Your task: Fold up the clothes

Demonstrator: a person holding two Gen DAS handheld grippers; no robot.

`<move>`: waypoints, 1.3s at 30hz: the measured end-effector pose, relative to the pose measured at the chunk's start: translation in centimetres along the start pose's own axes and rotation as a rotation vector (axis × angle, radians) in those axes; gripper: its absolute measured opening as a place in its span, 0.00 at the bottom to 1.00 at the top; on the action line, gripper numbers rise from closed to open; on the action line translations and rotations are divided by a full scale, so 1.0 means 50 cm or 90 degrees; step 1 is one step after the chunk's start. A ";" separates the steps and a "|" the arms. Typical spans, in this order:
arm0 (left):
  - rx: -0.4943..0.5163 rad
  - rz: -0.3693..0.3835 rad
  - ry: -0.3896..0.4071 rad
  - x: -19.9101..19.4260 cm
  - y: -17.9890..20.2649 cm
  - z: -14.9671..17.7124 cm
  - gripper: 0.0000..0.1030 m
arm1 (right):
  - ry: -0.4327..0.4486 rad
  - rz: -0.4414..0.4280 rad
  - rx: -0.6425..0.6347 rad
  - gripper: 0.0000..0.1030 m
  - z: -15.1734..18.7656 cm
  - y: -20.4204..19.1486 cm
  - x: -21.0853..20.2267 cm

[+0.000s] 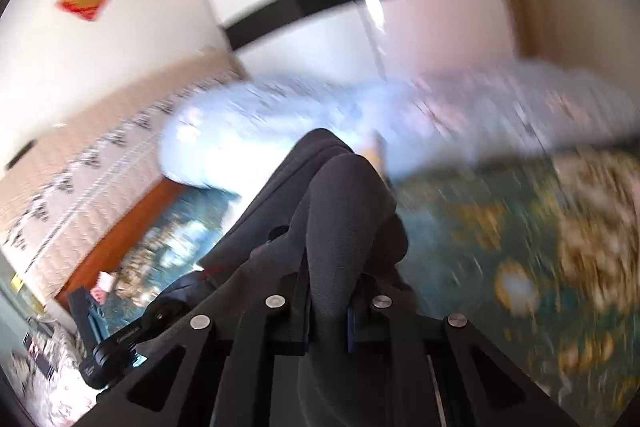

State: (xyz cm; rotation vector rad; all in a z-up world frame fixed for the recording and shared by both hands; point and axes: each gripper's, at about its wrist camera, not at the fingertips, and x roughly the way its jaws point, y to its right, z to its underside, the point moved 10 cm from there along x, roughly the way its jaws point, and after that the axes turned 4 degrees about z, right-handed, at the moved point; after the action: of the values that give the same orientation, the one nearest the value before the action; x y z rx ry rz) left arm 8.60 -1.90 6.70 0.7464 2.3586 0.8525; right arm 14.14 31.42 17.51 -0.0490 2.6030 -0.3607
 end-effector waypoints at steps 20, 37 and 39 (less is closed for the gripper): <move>-0.019 -0.183 -0.142 -0.074 -0.195 0.154 0.04 | -0.099 0.027 0.046 0.61 0.161 0.056 0.096; -0.025 -0.173 -0.155 -0.108 -0.188 0.199 0.05 | -0.248 0.123 0.104 0.39 0.227 0.066 0.121; -0.020 -0.170 -0.157 -0.106 -0.181 0.201 0.05 | -0.257 0.114 0.127 0.25 0.260 0.084 0.099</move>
State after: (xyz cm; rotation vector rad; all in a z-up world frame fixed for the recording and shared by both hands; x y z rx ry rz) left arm 15.81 -7.10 -4.79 0.4792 2.1568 0.6423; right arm 16.34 31.78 3.15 0.1641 2.1447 -0.4879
